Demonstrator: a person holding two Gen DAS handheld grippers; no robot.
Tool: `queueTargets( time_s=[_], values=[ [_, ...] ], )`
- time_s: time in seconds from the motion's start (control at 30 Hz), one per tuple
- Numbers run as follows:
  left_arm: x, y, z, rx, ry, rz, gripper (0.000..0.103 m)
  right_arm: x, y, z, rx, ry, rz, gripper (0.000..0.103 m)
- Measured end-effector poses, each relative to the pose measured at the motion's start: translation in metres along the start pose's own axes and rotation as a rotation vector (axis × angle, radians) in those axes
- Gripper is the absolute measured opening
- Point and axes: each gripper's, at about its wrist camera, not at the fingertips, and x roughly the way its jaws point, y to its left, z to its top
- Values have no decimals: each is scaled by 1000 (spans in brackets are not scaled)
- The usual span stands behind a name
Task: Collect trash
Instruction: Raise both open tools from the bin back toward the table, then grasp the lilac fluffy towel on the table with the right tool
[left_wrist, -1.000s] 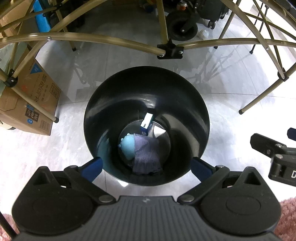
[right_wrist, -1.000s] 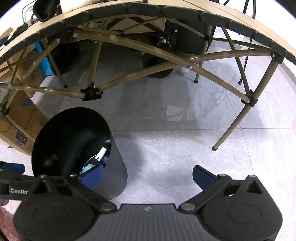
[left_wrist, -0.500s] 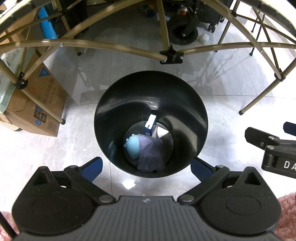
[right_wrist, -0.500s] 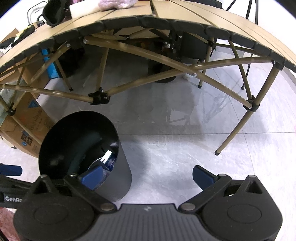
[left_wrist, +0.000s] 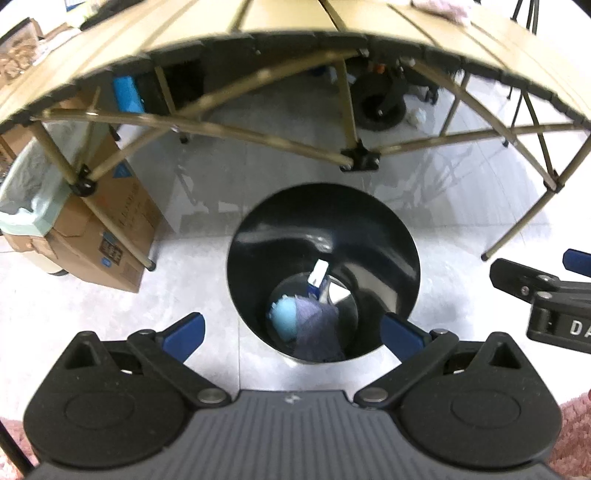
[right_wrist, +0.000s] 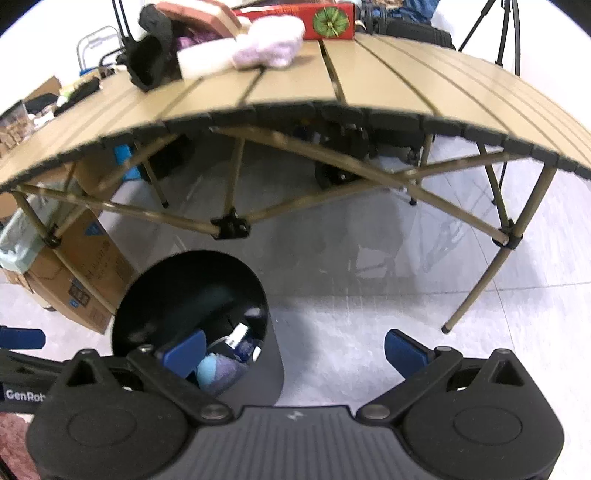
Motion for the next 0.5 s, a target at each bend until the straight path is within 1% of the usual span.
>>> queueTargets(
  time_s=[0.2,0.37,0.5],
  values=[
    [-21,8,2,1,-77,31,103,-24,9,8,-25,-82,35,103],
    [-43,10,8,6,-153,17,103,-49,14,24,-39,-172,66,103],
    [-55,9,17,10,-209,15,103,-63,18,35,-65,-245,66,103]
  ],
)
